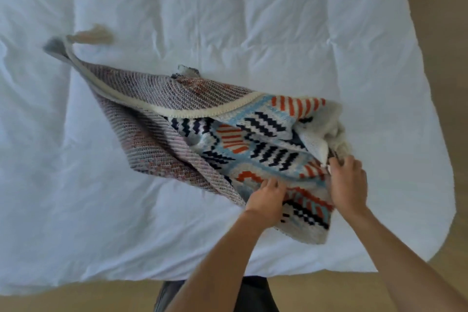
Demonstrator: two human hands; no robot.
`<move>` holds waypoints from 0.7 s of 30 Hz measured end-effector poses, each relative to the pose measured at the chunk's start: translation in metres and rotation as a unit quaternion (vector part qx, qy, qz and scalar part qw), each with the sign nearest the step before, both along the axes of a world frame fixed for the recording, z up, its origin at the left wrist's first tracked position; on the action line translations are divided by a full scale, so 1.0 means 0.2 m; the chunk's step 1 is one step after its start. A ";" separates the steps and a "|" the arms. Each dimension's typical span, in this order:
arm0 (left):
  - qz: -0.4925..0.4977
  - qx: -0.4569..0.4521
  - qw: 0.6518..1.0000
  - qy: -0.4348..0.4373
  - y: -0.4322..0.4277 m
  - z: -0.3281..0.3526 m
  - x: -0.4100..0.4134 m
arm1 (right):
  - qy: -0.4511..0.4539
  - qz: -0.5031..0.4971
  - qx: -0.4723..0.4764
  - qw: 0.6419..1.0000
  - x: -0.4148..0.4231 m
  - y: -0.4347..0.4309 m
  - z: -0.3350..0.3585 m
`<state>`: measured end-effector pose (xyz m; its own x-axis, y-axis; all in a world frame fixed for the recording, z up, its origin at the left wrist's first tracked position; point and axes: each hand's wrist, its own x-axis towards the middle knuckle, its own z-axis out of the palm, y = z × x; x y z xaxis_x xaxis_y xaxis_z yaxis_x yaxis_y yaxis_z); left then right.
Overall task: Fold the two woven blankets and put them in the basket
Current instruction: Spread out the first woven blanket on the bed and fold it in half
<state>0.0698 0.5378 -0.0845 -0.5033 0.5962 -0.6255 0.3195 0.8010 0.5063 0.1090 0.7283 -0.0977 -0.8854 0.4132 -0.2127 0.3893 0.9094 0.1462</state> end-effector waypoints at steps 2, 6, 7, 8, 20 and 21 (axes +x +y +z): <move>0.006 -0.024 0.998 0.060 -0.11 -0.02 -0.06 | 0.030 0.012 0.004 0.999 -0.04 -0.08 0.01; 0.010 -0.102 0.988 0.116 -0.46 -0.03 -0.24 | 0.083 0.045 -0.041 0.995 -0.15 -0.34 0.04; 0.003 -0.118 0.985 0.128 -0.55 -0.03 -0.28 | 0.090 0.057 -0.056 0.993 -0.18 -0.41 0.04; -0.006 -0.128 0.982 0.136 -0.63 -0.03 -0.30 | 0.096 0.076 -0.074 0.990 -0.19 -0.47 0.04; -0.087 -0.126 0.964 0.217 -1.19 -0.06 -0.38 | -0.149 0.220 -0.096 0.959 -0.13 -1.11 -0.06; -0.072 -0.120 0.966 0.216 -1.20 -0.06 -0.40 | -0.118 0.194 -0.104 0.968 -0.13 -1.14 -0.06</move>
<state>-0.0106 0.2972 -0.0964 -0.6714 0.5429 -0.5044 0.5762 0.8105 0.1053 0.0823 0.5008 -0.1106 -0.8824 -0.0147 -0.4703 -0.0097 0.9999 -0.0129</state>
